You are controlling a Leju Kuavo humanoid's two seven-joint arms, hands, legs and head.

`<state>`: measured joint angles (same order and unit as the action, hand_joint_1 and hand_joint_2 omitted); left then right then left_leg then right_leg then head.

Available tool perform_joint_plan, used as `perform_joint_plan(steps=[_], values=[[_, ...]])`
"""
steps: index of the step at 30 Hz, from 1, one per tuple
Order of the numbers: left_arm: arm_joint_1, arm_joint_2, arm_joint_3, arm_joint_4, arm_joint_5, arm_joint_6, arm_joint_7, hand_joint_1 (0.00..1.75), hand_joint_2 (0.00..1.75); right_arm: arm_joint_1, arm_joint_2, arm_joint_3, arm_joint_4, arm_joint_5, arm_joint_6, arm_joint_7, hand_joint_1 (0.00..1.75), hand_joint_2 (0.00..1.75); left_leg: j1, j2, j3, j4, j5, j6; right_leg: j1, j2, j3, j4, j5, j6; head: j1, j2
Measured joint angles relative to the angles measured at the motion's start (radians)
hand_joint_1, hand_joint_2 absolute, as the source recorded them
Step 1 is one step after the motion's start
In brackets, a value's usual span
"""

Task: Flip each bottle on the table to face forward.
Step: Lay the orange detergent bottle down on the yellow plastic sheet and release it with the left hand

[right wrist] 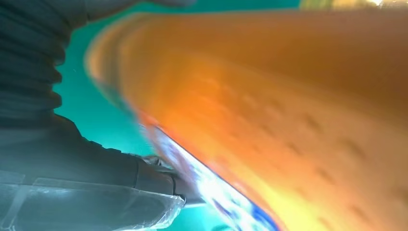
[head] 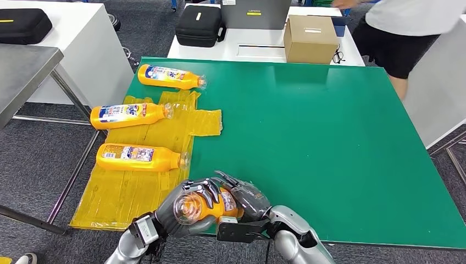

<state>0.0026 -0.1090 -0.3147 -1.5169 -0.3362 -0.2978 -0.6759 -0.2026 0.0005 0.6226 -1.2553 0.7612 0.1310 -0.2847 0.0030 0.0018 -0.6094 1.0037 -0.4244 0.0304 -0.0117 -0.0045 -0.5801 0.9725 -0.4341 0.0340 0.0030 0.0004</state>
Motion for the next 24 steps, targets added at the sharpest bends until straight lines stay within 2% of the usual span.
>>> perform_joint_plan(steps=[6,12,16,21,24], values=[[0.043,0.0,0.01,-0.11,-0.153,0.229,0.032,1.75,1.75,0.038,-0.006,-0.039,-0.027,0.001,-0.038,0.017,0.0,1.75,0.0,0.0,0.0,0.0,0.0,0.0,0.0,0.0,0.0,0.0,0.0,0.0,0.0,0.0],[0.056,-0.005,0.045,-0.27,-0.373,0.496,0.155,1.75,1.75,0.083,0.001,-0.112,-0.076,0.013,-0.044,0.018,0.0,1.75,0.0,0.0,0.0,0.0,0.0,0.0,0.0,0.0,-0.001,0.0,0.0,0.0,0.0,0.0],[0.049,-0.01,0.046,-0.323,-0.516,0.592,0.25,1.75,1.75,0.103,0.018,-0.147,-0.099,0.036,-0.067,0.02,0.0,1.75,0.0,0.0,0.0,0.0,0.0,0.0,0.0,0.0,0.0,0.0,0.0,0.0,0.0,0.0],[0.054,-0.01,0.043,-0.355,-0.668,0.705,0.328,1.75,1.75,0.125,0.037,-0.194,-0.135,0.08,-0.119,0.025,0.0,1.75,0.0,0.0,0.0,0.0,0.0,0.0,0.0,0.0,0.0,0.0,0.0,0.0,0.0,0.0],[0.066,-0.01,0.037,-0.369,-0.818,0.758,0.416,1.75,1.75,0.13,0.049,-0.227,-0.151,0.129,-0.155,0.054,0.0,1.75,0.0,0.0,0.0,0.0,0.0,0.0,0.0,0.0,-0.001,0.0,0.0,0.0,0.0,0.0]])
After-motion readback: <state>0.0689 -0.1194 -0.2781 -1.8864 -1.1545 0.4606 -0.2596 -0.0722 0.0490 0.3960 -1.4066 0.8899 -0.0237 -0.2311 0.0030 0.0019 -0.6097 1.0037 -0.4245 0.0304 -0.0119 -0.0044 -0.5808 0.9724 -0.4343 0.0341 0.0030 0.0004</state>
